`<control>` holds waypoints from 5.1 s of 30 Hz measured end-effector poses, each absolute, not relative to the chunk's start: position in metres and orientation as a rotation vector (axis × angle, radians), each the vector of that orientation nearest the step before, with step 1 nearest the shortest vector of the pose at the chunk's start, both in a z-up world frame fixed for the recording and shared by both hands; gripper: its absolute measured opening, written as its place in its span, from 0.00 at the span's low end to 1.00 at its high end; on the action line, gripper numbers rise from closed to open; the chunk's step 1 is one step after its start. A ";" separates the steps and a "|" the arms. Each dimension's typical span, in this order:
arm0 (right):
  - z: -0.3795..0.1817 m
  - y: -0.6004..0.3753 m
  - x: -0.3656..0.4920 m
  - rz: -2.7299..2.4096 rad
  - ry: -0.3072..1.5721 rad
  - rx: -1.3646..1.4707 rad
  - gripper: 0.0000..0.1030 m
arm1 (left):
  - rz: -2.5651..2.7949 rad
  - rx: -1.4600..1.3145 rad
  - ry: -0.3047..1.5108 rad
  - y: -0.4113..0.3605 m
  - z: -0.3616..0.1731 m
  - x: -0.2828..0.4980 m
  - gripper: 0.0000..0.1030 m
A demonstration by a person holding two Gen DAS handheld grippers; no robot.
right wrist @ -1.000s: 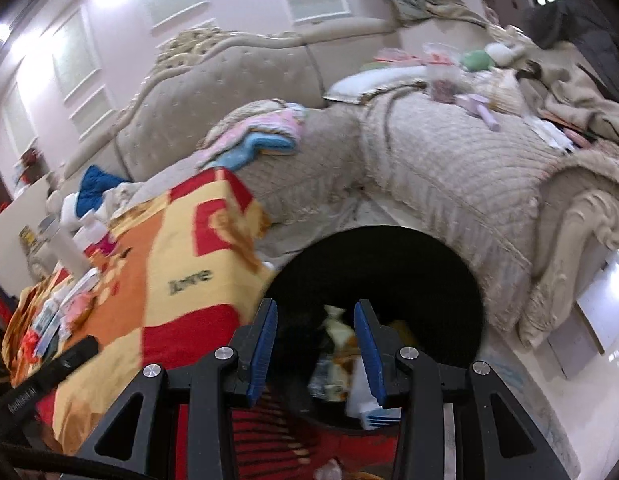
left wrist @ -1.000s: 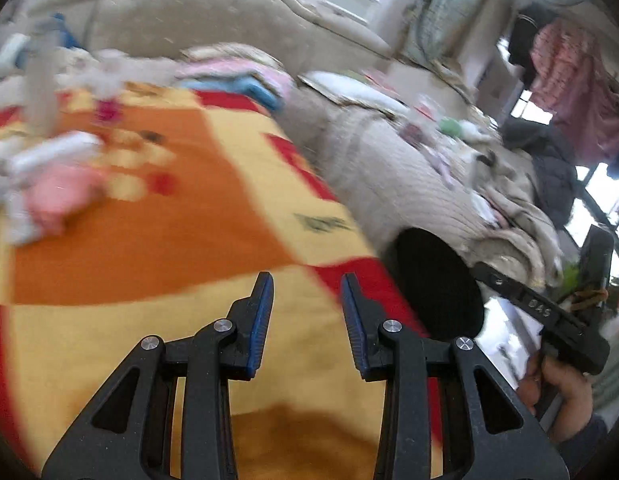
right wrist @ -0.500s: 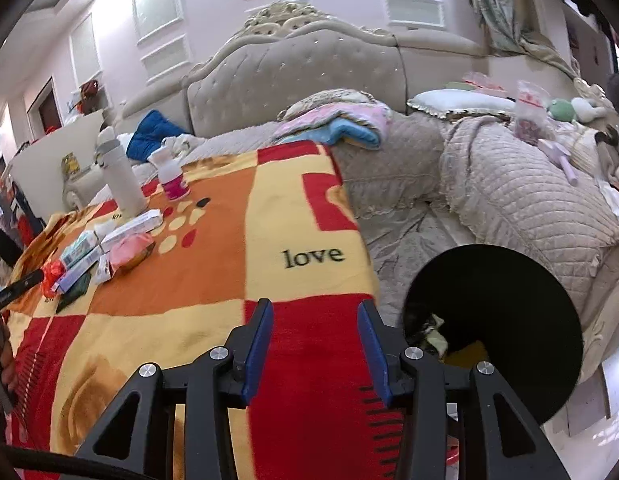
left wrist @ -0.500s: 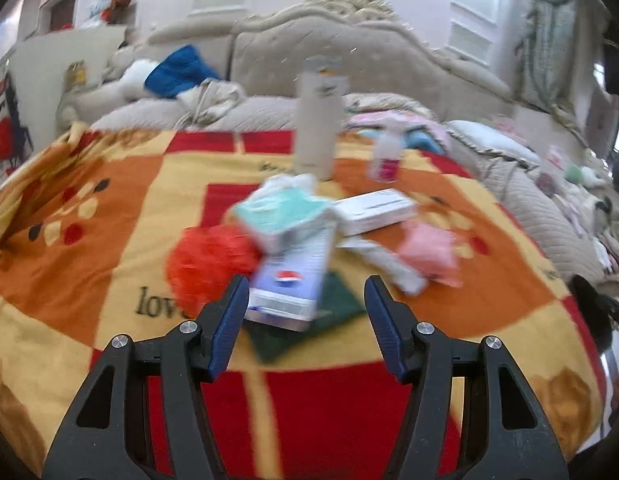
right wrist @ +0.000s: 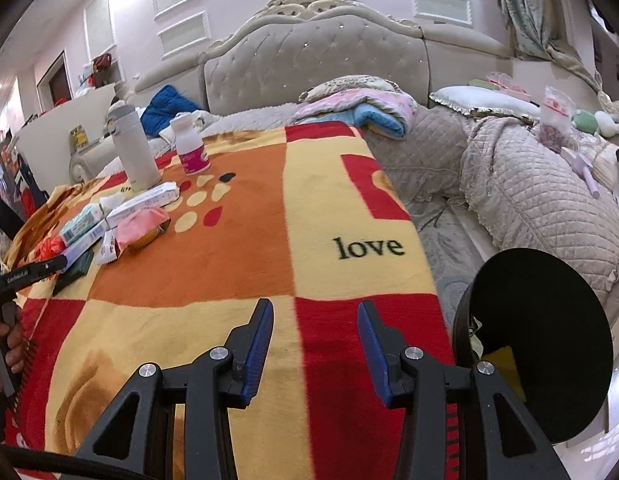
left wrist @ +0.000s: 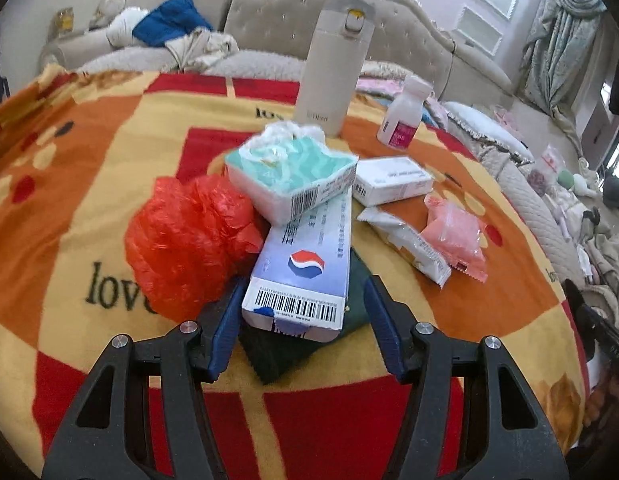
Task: Collect trash
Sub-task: 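Grasp the white Pepsi-logo medicine box with the left gripper while the right grasps the pink bag, then carry the Pepsi-logo box and pink bag over the black bin, then open both grippers to drop the box and pink bag into the bin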
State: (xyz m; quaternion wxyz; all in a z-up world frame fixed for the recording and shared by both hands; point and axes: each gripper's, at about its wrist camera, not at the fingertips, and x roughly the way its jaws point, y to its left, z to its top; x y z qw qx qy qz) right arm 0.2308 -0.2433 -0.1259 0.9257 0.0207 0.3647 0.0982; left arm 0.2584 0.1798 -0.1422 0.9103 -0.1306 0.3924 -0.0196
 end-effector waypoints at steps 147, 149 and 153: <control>-0.101 -0.444 0.174 -0.243 0.636 0.312 0.46 | -0.520 -0.056 0.767 -0.193 -0.099 0.226 0.45; -0.099 -0.436 0.175 -0.224 0.630 0.306 0.47 | -0.485 -0.073 0.753 -0.162 -0.094 0.220 0.46; -0.093 -0.407 0.179 -0.162 0.605 0.284 0.47 | -0.365 -0.097 0.719 -0.084 -0.086 0.211 0.53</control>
